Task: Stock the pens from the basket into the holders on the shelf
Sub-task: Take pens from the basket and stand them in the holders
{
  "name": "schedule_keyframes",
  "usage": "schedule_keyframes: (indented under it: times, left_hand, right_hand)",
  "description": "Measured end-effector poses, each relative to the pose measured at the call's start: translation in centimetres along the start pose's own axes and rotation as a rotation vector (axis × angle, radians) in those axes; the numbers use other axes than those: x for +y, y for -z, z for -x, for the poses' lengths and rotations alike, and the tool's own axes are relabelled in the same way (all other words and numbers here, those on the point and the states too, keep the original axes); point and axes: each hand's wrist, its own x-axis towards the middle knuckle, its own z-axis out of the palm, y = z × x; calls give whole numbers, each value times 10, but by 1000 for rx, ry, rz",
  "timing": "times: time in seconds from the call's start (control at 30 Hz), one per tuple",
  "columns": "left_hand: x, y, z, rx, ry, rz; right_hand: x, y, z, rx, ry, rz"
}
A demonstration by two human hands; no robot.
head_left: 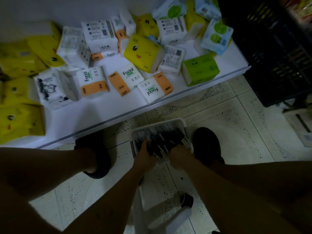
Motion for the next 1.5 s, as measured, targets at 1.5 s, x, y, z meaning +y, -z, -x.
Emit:
schedule_keyframes:
  times: [1.5]
  left_hand:
    - [91, 40, 73, 250, -244, 87]
  right_hand:
    - [-33, 73, 107, 671, 71, -962]
